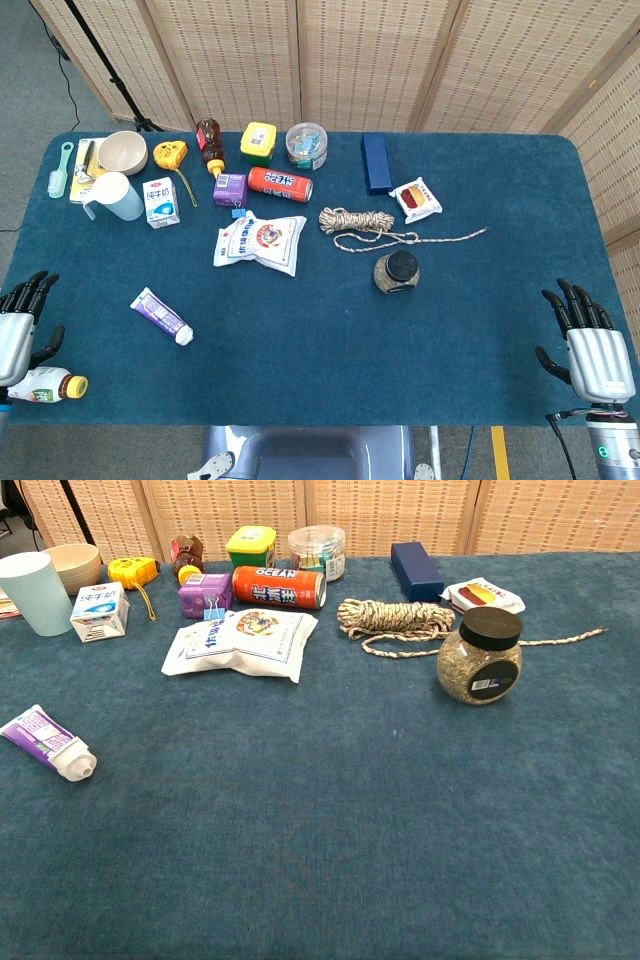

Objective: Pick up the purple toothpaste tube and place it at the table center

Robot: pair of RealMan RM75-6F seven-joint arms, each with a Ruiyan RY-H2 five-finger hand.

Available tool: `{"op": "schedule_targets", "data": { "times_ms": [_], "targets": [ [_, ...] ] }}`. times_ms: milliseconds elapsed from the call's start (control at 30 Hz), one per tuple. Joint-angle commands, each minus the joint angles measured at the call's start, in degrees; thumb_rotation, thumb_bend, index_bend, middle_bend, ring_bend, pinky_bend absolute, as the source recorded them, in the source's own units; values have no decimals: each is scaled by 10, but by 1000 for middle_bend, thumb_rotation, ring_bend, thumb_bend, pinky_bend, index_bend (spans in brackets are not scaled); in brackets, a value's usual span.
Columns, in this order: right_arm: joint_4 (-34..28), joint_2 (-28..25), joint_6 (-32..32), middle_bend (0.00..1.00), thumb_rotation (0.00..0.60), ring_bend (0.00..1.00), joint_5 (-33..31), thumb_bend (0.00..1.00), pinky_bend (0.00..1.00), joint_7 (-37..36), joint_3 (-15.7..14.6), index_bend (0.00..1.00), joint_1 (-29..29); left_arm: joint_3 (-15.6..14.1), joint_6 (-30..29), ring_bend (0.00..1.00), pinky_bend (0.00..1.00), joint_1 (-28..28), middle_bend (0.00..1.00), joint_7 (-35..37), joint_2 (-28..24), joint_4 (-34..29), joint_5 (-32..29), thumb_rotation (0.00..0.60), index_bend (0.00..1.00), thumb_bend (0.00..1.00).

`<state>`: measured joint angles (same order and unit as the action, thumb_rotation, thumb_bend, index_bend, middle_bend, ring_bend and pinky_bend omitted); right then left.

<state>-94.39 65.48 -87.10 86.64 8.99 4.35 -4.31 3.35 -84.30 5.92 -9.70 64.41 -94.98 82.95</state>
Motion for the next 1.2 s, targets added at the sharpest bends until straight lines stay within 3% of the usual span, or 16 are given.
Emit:
{"op": "schedule_targets", "data": {
  "times_ms": [33,333,667,800,1200],
  "targets": [
    [-1,0,-1,56,600,93,1,246,186,1,-1,140,1,0,0,168,253,0,110,2,0,1,1,600,120,379],
    [-6,-3,-3,54,600,93,2,246,186,5,-1,139,3,1,-17,203,253,-2,127,31,8,19,19,600,166,380],
    [-7,-3,2,54,600,93,-6,246,186,7,3,138,1,4,0,213,253,8,135,14,6,15,11,600,212,379],
    [-8,-6,4,54,600,93,-11,246,186,7,5,136,0,2,19,213,253,16,137,-16,1,8,5,600,212,380],
    [-17,-18,6,51,600,93,-21,246,186,13,6,132,3,-8,158,178,253,91,130,-42,-30,-30,-3,600,184,355]
  ]
}}
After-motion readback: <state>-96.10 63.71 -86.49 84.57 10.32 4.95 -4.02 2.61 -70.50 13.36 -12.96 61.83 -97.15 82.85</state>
